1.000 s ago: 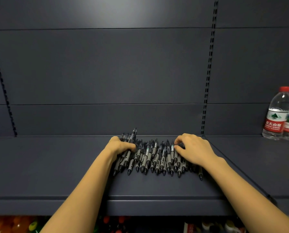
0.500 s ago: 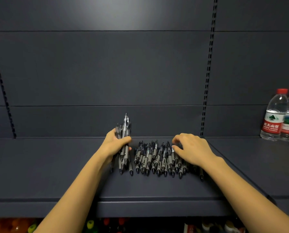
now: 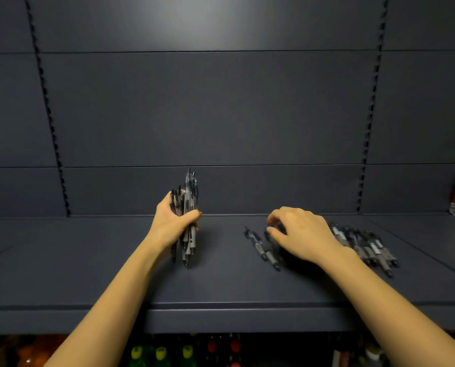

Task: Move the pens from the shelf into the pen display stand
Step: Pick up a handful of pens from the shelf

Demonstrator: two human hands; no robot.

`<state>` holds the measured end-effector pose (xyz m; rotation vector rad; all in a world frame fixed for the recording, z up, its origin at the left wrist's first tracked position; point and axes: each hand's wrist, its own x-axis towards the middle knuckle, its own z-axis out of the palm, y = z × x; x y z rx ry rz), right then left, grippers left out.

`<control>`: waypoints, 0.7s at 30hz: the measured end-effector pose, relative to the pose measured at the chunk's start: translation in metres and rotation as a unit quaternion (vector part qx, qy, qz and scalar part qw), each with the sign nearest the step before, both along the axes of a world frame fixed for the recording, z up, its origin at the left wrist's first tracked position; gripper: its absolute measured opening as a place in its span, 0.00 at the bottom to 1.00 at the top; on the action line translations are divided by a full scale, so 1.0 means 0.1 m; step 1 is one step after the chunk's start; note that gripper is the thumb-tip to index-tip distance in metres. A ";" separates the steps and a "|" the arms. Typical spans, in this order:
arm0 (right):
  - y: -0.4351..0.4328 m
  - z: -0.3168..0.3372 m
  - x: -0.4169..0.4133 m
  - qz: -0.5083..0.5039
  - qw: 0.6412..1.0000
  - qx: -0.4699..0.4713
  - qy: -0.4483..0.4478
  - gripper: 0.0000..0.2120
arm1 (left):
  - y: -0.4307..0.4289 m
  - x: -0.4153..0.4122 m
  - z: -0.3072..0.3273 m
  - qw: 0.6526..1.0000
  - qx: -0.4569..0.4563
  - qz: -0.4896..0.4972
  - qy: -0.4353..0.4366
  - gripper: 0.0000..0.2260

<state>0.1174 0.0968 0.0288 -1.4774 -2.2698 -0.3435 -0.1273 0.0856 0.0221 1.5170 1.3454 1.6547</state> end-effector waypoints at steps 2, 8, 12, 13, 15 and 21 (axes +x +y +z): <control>-0.05 -0.02 -0.31 -0.009 1.000 -0.006 0.004 0.14 | -0.04 -0.30 0.00 1.000 0.004 -0.001 0.011 0.11; -0.15 -0.01 -1.07 -0.031 0.999 -0.007 0.018 0.15 | -0.13 -1.22 0.08 0.998 0.020 0.007 0.057 0.11; -0.20 0.04 -1.44 -0.029 0.999 -0.015 0.012 0.16 | -0.19 -1.59 0.12 0.998 0.030 0.014 0.062 0.12; -0.20 0.04 -1.53 -0.027 0.999 -0.018 0.009 0.16 | -0.21 -1.66 0.12 0.998 0.032 0.015 0.060 0.13; -0.19 0.04 -1.70 -0.019 1.000 -0.022 0.003 0.16 | -0.25 -1.81 0.10 0.998 0.034 0.024 0.049 0.13; -0.15 0.11 -2.55 0.048 0.999 -0.008 -0.010 0.16 | -0.63 -2.55 0.15 0.995 0.041 0.081 0.047 0.15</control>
